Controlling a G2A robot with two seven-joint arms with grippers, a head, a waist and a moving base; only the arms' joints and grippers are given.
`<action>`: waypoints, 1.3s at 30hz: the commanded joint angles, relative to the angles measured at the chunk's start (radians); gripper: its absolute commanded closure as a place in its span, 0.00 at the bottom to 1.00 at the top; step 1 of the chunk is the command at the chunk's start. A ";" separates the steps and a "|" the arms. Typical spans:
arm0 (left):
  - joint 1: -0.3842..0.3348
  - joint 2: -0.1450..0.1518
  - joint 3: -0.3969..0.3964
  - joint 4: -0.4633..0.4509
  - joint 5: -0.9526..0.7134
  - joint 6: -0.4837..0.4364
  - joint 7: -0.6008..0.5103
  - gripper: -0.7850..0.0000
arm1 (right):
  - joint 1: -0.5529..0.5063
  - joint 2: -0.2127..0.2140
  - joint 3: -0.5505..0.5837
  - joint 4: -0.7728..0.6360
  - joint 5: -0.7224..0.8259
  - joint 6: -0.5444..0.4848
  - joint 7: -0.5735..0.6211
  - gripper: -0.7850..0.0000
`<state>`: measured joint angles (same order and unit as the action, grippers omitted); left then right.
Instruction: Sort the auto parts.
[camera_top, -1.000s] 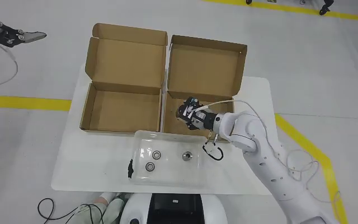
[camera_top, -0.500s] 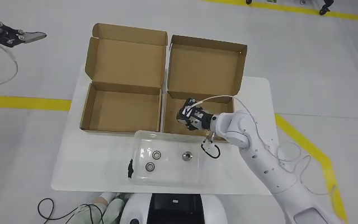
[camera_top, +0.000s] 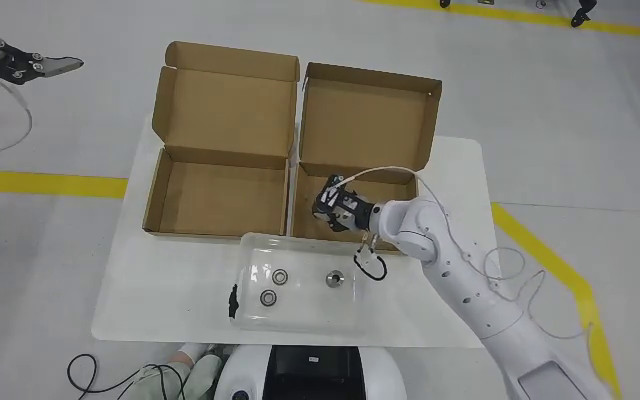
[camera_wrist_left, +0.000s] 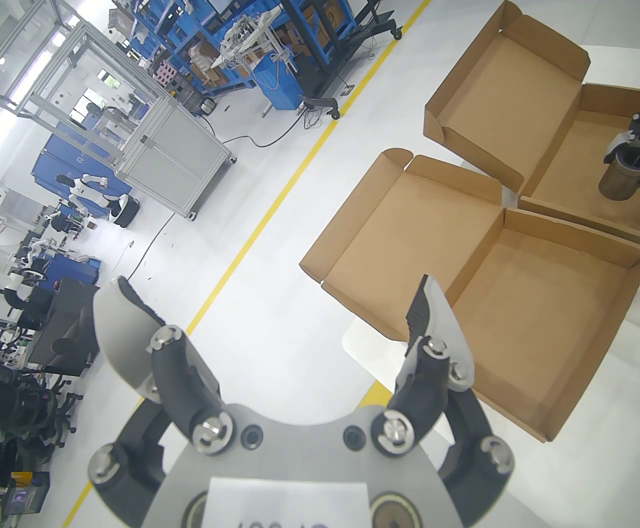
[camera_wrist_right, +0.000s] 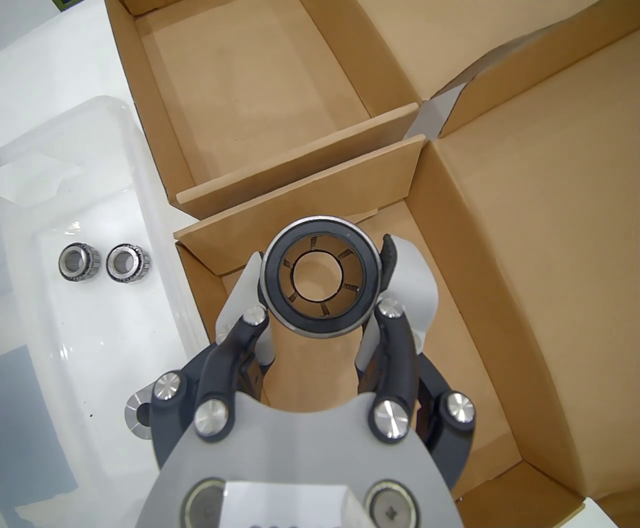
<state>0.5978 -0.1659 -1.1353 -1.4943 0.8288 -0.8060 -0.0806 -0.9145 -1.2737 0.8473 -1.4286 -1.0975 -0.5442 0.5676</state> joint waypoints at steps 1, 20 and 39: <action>0.000 0.000 0.000 0.000 0.000 0.000 0.000 0.00 | 0.010 -0.004 -0.007 0.019 0.006 0.007 0.001 1.00; 0.000 0.000 0.000 0.000 0.000 0.000 0.000 0.00 | 0.078 -0.050 -0.088 0.199 0.019 0.039 -0.040 0.79; 0.000 0.000 0.000 0.000 0.000 0.000 0.000 0.00 | 0.045 -0.039 -0.031 0.105 -0.002 0.021 -0.077 0.00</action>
<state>0.5978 -0.1659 -1.1353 -1.4943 0.8288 -0.8060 -0.0806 -0.8634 -1.3158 0.8087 -1.2959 -1.0934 -0.5188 0.4902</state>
